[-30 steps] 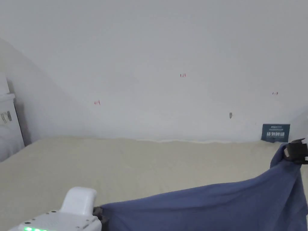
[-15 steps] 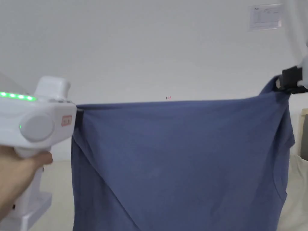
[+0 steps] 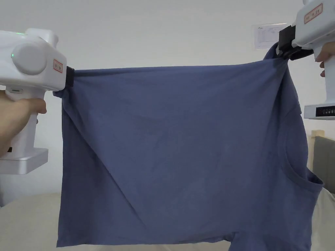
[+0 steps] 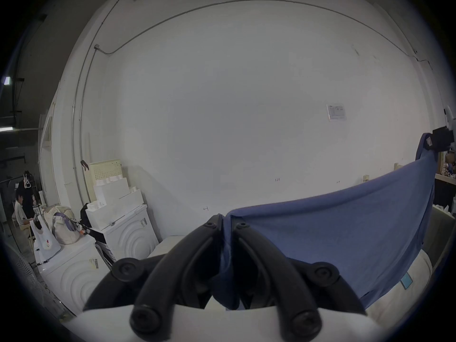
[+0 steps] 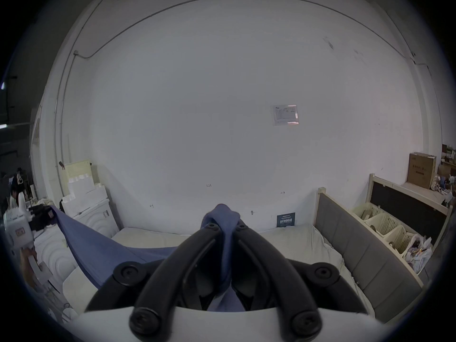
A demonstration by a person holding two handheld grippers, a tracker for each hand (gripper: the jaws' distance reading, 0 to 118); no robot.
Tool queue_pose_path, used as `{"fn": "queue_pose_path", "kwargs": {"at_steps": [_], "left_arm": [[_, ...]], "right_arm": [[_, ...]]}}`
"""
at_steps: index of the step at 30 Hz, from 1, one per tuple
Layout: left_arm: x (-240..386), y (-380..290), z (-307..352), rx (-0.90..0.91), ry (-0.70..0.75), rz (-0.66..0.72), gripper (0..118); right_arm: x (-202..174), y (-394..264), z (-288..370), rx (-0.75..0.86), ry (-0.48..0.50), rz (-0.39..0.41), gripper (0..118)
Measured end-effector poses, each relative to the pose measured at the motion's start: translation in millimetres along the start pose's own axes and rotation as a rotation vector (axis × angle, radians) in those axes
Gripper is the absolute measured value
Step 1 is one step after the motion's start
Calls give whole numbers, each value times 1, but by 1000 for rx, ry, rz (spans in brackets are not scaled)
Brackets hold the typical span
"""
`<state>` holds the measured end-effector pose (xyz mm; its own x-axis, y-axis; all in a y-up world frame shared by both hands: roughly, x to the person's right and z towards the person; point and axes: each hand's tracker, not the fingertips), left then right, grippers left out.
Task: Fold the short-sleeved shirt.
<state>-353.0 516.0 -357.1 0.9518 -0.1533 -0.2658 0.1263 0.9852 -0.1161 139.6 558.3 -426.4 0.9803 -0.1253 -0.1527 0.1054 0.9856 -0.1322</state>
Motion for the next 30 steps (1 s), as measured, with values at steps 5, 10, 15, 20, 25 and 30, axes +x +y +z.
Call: {"fn": "queue_pose_path", "kwargs": {"at_steps": [5, 10, 15, 20, 25, 30], "left_arm": [[8, -9, -51, -40, 12, -14, 7], [11, -15, -134, -95, 11, -5, 7], [25, -28, -193, -93, 59, -12, 7], [35, -27, -237, -58, 89, -7, 7], [34, -27, -278, -41, 115, -4, 7], [45, -40, -292, -19, 127, -42, 7]], "right_arm": [[-11, -1, -53, -40, -28, 30, 5], [-8, -9, -136, -72, -44, 16, 5], [-12, -14, -208, -105, -44, 39, 5], [-14, -12, -265, -88, -53, -3, 5], [-31, -15, -267, -51, -49, -26, 5], [-45, -34, -263, -49, -50, 53, 5]]}}
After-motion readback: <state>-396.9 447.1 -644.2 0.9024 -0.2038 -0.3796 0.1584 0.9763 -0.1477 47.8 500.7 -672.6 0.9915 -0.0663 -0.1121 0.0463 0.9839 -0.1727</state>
